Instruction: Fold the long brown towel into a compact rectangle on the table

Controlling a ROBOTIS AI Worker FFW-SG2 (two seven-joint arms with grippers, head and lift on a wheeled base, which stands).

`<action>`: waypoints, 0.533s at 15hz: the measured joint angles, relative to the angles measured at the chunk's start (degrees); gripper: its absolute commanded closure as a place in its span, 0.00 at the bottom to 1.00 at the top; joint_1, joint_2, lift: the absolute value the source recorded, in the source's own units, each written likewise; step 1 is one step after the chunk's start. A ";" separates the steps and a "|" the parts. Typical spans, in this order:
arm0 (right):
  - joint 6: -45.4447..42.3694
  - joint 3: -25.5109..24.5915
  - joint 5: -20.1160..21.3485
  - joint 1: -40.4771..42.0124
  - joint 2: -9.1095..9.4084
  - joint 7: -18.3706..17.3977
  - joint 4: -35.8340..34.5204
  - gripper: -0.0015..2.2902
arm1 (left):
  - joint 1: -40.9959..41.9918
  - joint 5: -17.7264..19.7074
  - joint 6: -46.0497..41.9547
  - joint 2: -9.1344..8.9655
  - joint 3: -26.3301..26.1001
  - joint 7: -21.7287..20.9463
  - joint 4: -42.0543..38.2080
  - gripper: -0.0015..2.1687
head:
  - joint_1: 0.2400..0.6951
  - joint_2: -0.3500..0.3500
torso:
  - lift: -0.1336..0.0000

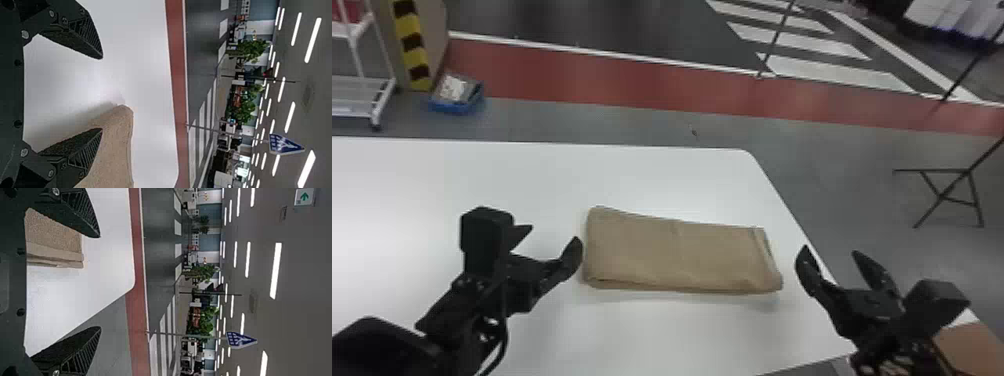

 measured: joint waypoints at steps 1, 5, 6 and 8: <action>-0.27 0.31 0.05 0.01 0.02 0.06 0.48 0.03 | -0.65 0.77 0.41 -0.50 -0.64 -0.09 1.08 0.16 | 1.00 0.00 | 0.08; -1.47 1.12 0.17 -0.42 0.02 0.45 2.60 0.03 | -2.65 3.02 0.94 -2.43 -2.43 -0.66 4.31 0.16 | 1.00 0.00 | 0.08; -1.84 1.17 0.24 -0.61 -0.01 0.75 3.08 0.03 | -3.37 3.55 1.24 -3.07 -2.73 -0.74 5.22 0.16 | 1.00 0.00 | 0.08; -2.54 1.14 0.33 -0.82 -0.11 1.00 3.88 0.03 | -4.84 4.62 2.05 -4.14 -3.74 -0.67 6.21 0.16 | 1.00 0.00 | 0.08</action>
